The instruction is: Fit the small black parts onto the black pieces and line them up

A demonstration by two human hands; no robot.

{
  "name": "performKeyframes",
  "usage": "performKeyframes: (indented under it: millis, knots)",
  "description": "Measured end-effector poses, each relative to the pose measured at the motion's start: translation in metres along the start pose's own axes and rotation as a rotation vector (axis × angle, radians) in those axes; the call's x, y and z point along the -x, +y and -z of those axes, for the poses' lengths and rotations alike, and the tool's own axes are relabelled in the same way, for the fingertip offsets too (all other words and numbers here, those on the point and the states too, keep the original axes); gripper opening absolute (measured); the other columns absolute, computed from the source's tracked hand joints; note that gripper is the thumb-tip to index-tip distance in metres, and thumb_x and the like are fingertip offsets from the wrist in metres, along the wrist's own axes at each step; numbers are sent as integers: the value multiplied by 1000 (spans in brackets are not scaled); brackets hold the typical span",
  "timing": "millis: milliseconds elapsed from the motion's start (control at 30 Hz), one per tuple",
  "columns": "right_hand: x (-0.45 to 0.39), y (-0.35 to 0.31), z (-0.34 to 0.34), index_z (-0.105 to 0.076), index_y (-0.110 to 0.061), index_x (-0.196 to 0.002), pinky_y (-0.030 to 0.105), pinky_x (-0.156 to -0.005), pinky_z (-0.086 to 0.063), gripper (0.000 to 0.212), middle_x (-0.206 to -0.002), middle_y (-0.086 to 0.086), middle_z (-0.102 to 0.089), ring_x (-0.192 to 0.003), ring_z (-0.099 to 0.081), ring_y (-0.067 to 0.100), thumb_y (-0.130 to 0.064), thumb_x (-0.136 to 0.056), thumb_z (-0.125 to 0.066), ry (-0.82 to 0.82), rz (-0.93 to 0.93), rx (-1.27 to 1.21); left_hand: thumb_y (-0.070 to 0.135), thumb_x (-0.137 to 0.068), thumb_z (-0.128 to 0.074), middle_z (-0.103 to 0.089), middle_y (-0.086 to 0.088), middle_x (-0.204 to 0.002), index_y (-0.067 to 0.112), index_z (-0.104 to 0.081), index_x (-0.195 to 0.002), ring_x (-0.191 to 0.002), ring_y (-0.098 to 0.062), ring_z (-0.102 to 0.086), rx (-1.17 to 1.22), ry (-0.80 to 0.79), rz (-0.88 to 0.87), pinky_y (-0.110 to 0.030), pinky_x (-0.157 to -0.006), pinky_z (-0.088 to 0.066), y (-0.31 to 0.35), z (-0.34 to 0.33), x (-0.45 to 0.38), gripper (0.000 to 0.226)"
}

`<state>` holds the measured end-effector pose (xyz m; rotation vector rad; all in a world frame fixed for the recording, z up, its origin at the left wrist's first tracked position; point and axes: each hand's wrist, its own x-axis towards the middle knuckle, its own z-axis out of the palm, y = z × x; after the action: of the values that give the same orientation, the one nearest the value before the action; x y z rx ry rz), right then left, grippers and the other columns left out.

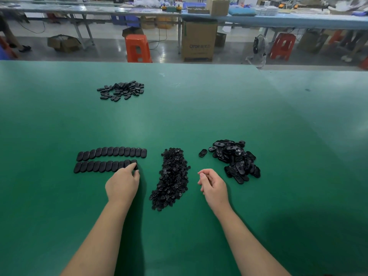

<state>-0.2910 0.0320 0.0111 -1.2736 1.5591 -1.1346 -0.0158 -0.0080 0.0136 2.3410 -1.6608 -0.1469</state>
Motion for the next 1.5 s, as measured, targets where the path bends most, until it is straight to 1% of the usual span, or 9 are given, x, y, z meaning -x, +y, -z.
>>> performKeyframes:
  millis: [267,400,733,933,1100,1167,1333,1433,1500]
  knots:
    - [1,-1,-1,-65,-29,-91,31,-54,-43,16,-73,-9,-67,-57,-50,9,-25,-102,-55,-1,13,19,33,-101,-47,-71,4,-90,29,-54,-140,-72,-18,-58,49,23,22,-23,-48,-35,1,1,3,40]
    - [1,0,-1,-65,-31,-90,30,-56,-45,16,-78,-4,-68,-59,-53,8,-25,-101,-55,8,15,53,31,-100,-54,-73,4,-104,26,-67,-125,-77,-15,-62,228,6,-117,-25,-57,-43,9,0,5,29]
    - [0,2,-3,-64,-33,-89,28,-55,-45,17,-78,1,-68,-58,-52,7,-24,-101,-56,17,10,84,36,-94,-67,-60,10,-85,31,-77,-103,-80,-13,-56,390,-65,-226,-39,-89,-46,43,-15,10,14]
    - [0,2,-5,-63,-32,-90,27,-51,-39,18,-73,7,-64,-53,-44,7,-21,-102,-55,-2,24,132,36,-92,-71,-59,14,-83,34,-77,-95,-78,-10,-53,429,-26,-241,-37,-86,-39,38,-22,11,8]
    - [-10,1,-5,-61,-30,-93,18,-50,-35,14,-64,-10,-53,-51,-42,4,-21,-102,-55,-16,19,228,34,-93,-69,-60,16,-83,28,-77,-92,-79,-10,-54,469,7,-248,-38,-86,-42,38,-25,10,10]
    - [-22,-5,-4,-62,-26,-104,16,-59,-37,11,-79,-12,-54,-60,-47,2,-21,-103,-53,2,55,376,29,-97,-65,-59,14,-83,23,-77,-98,-79,-10,-53,486,28,-244,-38,-87,-43,37,-26,10,15]
    - [-59,-26,1,-42,-14,-150,33,-79,-52,46,-151,-2,-35,-96,-64,18,-21,-105,-47,-80,138,828,19,-96,-64,-59,11,-86,15,-77,-105,-77,-12,-57,516,14,-243,-44,-86,-51,36,-25,11,16]
    - [-78,-32,2,-35,-11,-154,36,-92,-52,49,-163,-1,-24,-122,-59,24,-19,-107,-44,-219,104,1044,21,-95,-67,-59,11,-87,18,-78,-102,-80,-14,-57,510,-16,-236,-43,-86,-51,35,-24,11,14]
    - [-84,-35,1,-44,-9,-145,40,-95,-52,39,-159,3,-33,-120,-60,28,-15,-106,-44,-290,83,1116,22,-94,-69,-59,10,-88,18,-79,-101,-84,-15,-58,508,-22,-225,-41,-87,-51,35,-23,10,13]
